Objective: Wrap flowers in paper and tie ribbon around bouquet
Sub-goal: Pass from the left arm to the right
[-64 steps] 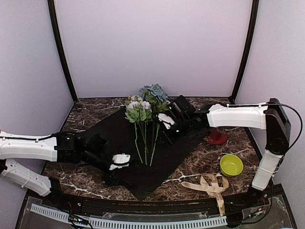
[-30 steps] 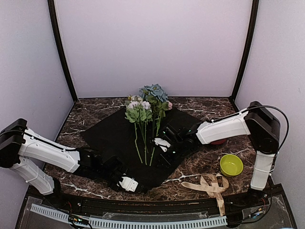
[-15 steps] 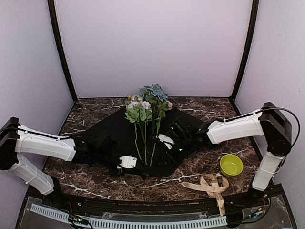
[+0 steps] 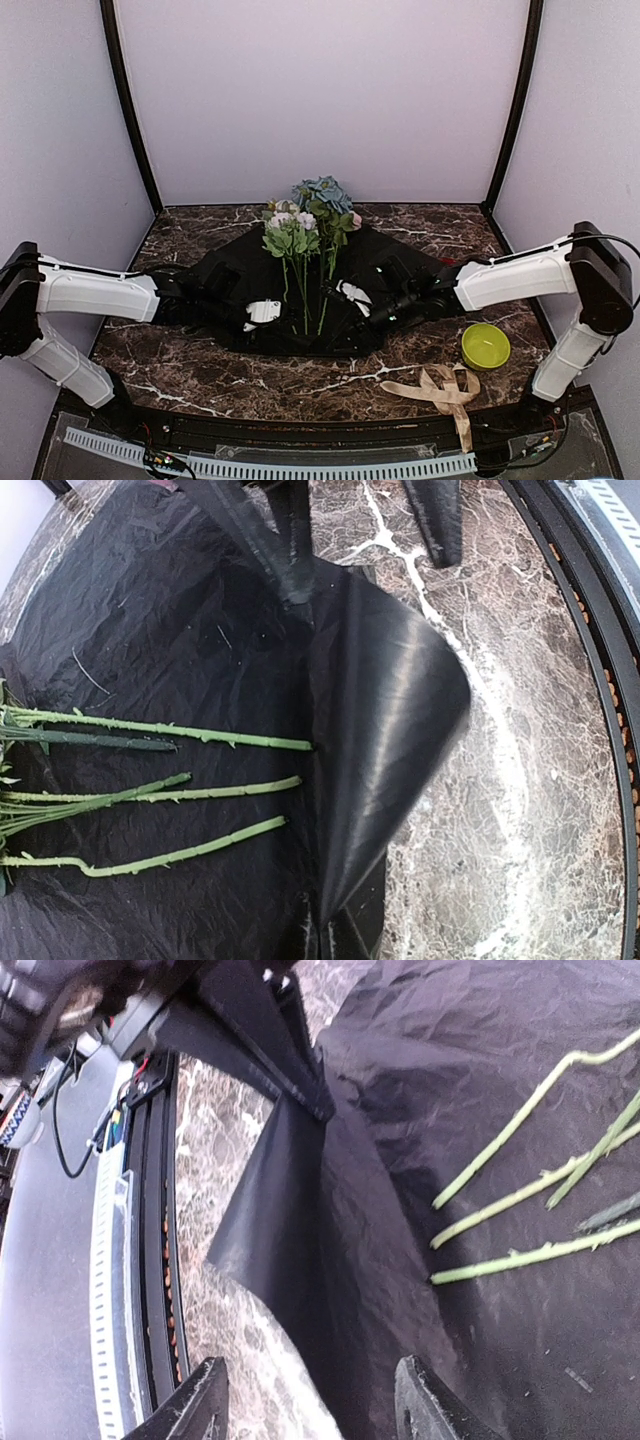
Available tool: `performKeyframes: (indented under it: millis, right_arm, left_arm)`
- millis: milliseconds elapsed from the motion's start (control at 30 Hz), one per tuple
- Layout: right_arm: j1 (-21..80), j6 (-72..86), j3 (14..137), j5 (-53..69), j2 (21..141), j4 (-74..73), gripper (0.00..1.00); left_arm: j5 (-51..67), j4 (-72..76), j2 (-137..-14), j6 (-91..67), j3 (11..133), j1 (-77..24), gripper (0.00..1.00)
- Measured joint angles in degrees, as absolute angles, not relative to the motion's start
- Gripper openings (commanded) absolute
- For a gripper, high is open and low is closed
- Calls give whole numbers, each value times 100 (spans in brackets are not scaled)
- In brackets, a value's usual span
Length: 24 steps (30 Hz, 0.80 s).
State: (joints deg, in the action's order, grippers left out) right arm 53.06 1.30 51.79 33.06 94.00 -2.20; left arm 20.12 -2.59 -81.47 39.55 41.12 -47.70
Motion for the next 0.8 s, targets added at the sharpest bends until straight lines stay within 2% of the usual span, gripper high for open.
performKeyframes:
  millis: [167, 300, 333, 500, 533, 567, 600, 667, 700, 800]
  right_arm:
    - [5306, 128, 5118, 3323, 9478, -137, 56]
    - [5306, 202, 5120, 3319, 9732, 21, 47]
    - [5306, 224, 5120, 3321, 9786, 47, 44]
    - [5306, 440, 5120, 3345, 10090, 213, 6]
    - [5306, 432, 5120, 3356, 10123, 233, 0]
    - [5306, 532, 5118, 3365, 10149, 239, 0]
    - [5306, 534, 5118, 3367, 10158, 257, 0]
    - [5282, 617, 5120, 3361, 10158, 285, 0]
    - [5271, 648, 5120, 3352, 10158, 287, 0]
    - [5192, 744, 5183, 3341, 10213, 246, 0]
  left_arm:
    - [2104, -263, -8281, 3913, 4121, -4707, 0]
    - [2147, -261, -8302, 3913, 4123, -4665, 0]
    - [2167, -261, -8302, 3913, 4123, -4654, 0]
    - [2231, -261, -8302, 3896, 4123, -4584, 0]
    - [2248, -261, -8302, 3883, 4123, -4578, 0]
    - [2261, -261, -8302, 3872, 4123, -4567, 0]
    - [2274, -261, -8302, 3852, 4123, -4556, 3]
    - [2287, -257, -8302, 3767, 4123, -4545, 29]
    - [2287, -242, -8302, 3710, 4123, -4532, 38]
    - [2324, -158, -8274, 3343, 4112, -4482, 53]
